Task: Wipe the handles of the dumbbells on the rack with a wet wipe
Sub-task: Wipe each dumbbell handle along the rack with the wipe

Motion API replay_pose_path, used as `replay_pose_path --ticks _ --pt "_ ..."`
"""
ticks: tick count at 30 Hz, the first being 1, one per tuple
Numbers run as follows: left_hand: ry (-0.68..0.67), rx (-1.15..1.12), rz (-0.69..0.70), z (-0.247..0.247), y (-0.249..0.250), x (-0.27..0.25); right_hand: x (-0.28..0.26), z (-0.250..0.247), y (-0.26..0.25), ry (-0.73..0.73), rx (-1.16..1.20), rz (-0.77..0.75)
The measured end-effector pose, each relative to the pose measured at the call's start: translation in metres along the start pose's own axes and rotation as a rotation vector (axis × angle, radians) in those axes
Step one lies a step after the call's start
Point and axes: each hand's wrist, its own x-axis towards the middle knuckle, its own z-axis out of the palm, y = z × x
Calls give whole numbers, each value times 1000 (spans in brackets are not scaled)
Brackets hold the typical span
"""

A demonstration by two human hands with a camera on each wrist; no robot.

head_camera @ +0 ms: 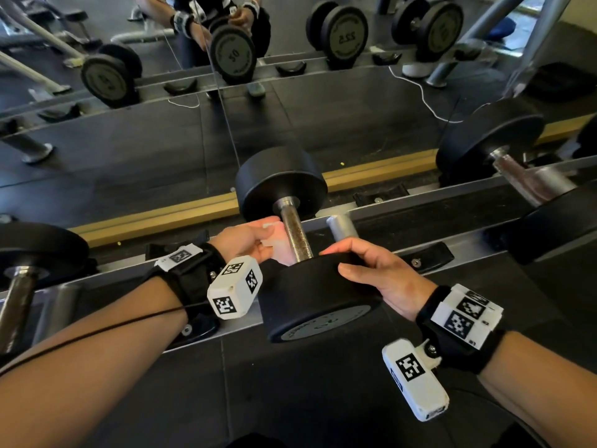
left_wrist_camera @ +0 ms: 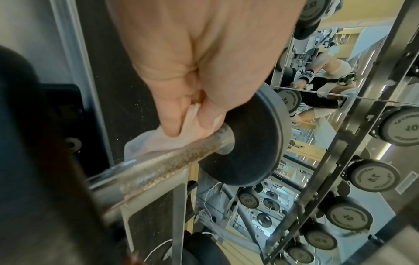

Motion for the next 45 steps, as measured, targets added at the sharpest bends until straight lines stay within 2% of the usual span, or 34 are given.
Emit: replay_pose_path --ticks 6,10,13,22,26,30,35,39,41,45 --pt "-48 27 -74 -9 -4 -20 -1 0 -1 8 3 -5" --pt "60 -10 1 -5 1 -6 -2 1 -4 -6 17 -10" --pt "80 20 -2 9 5 2 -2 2 -5 -7 13 -17" --pt "36 110 -155 6 -6 -12 -1 4 -5 -2 19 -23" --pt "107 10 -50 6 4 -13 -2 5 -6 8 18 -28" --pt "122 37 11 24 7 -8 -3 6 -7 20 -11 -30" --pt "80 177 -109 20 -9 -19 -3 6 -8 16 2 -2" --pt "-8 125 -193 8 -11 -35 -3 6 -7 15 10 1" --pt "16 34 -158 3 -7 -35 -3 6 -7 19 20 -2" --pt "94 -65 22 12 3 -23 -3 7 -8 17 29 -14"
